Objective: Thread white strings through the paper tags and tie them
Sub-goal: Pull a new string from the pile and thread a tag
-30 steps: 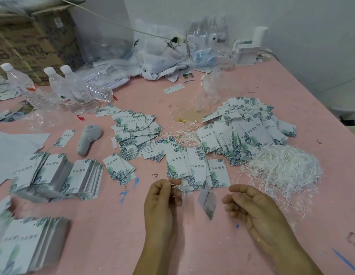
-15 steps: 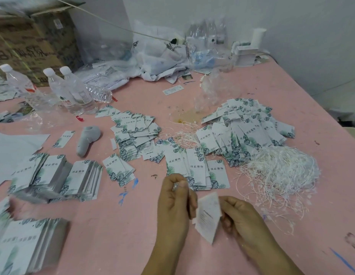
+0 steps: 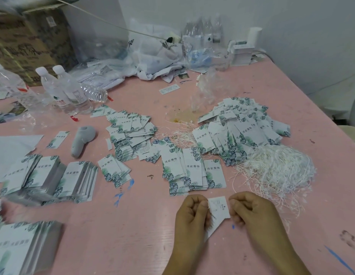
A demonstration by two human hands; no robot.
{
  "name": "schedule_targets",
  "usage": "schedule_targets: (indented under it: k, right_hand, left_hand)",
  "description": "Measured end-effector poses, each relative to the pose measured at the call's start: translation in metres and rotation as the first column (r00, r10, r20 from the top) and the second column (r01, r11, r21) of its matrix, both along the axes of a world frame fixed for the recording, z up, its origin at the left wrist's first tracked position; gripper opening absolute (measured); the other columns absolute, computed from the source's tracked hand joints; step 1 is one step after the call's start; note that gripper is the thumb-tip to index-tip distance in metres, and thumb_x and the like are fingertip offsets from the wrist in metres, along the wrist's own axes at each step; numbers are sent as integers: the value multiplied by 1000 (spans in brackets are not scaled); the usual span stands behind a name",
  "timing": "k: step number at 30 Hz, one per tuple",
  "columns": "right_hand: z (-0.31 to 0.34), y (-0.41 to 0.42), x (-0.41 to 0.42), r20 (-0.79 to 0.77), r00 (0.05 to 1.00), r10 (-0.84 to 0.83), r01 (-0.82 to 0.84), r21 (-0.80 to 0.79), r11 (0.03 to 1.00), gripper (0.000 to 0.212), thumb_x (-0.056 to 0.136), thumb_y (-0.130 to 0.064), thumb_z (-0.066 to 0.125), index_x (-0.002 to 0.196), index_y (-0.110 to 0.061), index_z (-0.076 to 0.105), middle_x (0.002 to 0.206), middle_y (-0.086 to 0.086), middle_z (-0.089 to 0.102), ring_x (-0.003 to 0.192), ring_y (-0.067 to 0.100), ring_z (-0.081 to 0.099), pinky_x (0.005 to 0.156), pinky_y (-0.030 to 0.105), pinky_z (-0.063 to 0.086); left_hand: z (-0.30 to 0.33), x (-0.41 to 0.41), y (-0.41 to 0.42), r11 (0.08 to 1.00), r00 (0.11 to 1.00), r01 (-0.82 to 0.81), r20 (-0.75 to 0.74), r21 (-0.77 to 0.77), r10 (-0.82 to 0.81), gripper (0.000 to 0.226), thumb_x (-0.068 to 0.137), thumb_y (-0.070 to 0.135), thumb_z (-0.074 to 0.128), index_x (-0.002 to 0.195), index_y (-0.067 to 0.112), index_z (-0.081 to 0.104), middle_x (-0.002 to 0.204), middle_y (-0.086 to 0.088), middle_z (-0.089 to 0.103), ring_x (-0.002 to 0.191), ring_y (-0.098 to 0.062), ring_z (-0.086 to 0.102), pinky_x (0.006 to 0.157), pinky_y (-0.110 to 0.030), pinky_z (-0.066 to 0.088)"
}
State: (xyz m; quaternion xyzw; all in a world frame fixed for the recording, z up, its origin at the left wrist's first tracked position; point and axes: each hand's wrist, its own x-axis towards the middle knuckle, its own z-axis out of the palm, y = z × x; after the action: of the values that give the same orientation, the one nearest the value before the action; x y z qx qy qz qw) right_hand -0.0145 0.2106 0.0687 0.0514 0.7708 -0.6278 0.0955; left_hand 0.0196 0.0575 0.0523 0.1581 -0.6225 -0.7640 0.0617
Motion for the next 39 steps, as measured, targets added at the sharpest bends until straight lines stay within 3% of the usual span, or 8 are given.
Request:
schedule_targets:
  k: [3, 8, 13, 18, 23, 28, 31, 39]
  right_hand:
    - [3, -9, 0, 61, 997, 52, -46, -98, 994, 21, 91, -3, 62, 84, -16, 76, 62, 7, 68, 50, 15, 56, 48, 24, 46]
    - [-1, -22, 5, 90, 993, 75, -47, -284, 958, 24, 94, 5, 53, 96, -9, 72, 73, 15, 71, 59, 18, 62, 53, 24, 51]
    - [-9, -22, 5, 91, 994, 63, -29, -339, 941, 23, 92, 2, 57, 88, -15, 72, 78, 20, 72, 62, 20, 64, 56, 25, 53]
    - [-12, -25, 8, 100, 993, 60, -17, -383, 924, 27, 90, 4, 58, 89, -17, 75, 80, 21, 73, 64, 20, 66, 58, 24, 55]
    - [-12, -26, 10, 61, 996, 59, -34, -351, 936, 29, 90, 3, 60, 90, -21, 75, 81, 19, 74, 65, 20, 67, 60, 24, 55]
    - [-16, -28, 13, 31, 998, 50, -37, -329, 944, 28, 90, 1, 61, 92, -24, 75, 80, 16, 74, 67, 18, 68, 63, 23, 55]
    - [-17, -29, 15, 19, 999, 46, -38, -319, 947, 29, 90, 0, 62, 92, -26, 75, 77, 15, 74, 66, 17, 68, 63, 21, 54]
    - [-18, -27, 16, 5, 999, 34, -30, -348, 937, 27, 89, 4, 62, 88, -20, 75, 72, 18, 73, 64, 17, 69, 60, 18, 54]
  left_hand:
    - [-2, 3, -2, 999, 999, 44, -11, 28, -44, 15, 88, 11, 58, 83, 19, 71, 58, -5, 60, 53, -11, 53, 52, -19, 46]
    - [-4, 3, -6, 986, 996, 22, 78, 166, -36, 25, 93, -9, 57, 91, 8, 76, 68, -19, 64, 67, -26, 58, 78, -45, 52]
    - [3, 7, -12, 972, 998, 35, 49, 231, -48, 30, 89, -18, 55, 85, 1, 77, 66, -19, 67, 57, -18, 62, 60, -24, 56]
    - [11, 10, -13, 959, 996, 57, 45, 278, -72, 26, 88, -22, 53, 85, -7, 74, 65, -21, 67, 54, -16, 63, 56, -21, 55]
    - [2, 10, -14, 982, 996, 62, 50, 179, -72, 33, 90, -18, 54, 83, 3, 77, 73, -18, 72, 64, -17, 68, 63, -22, 56]
    - [-9, 10, -15, 991, 997, 81, 28, -107, -78, 19, 80, 17, 63, 91, 25, 77, 86, -7, 77, 81, -16, 72, 75, -24, 56]
    - [-12, 10, -14, 988, 994, 101, 50, -118, -95, 12, 79, 24, 71, 89, 24, 77, 86, -10, 76, 81, -19, 69, 77, -38, 57]
    - [-13, 11, -11, 972, 998, 66, 21, -225, -63, 22, 85, 8, 74, 84, 30, 77, 84, -6, 75, 74, -14, 67, 69, -28, 53]
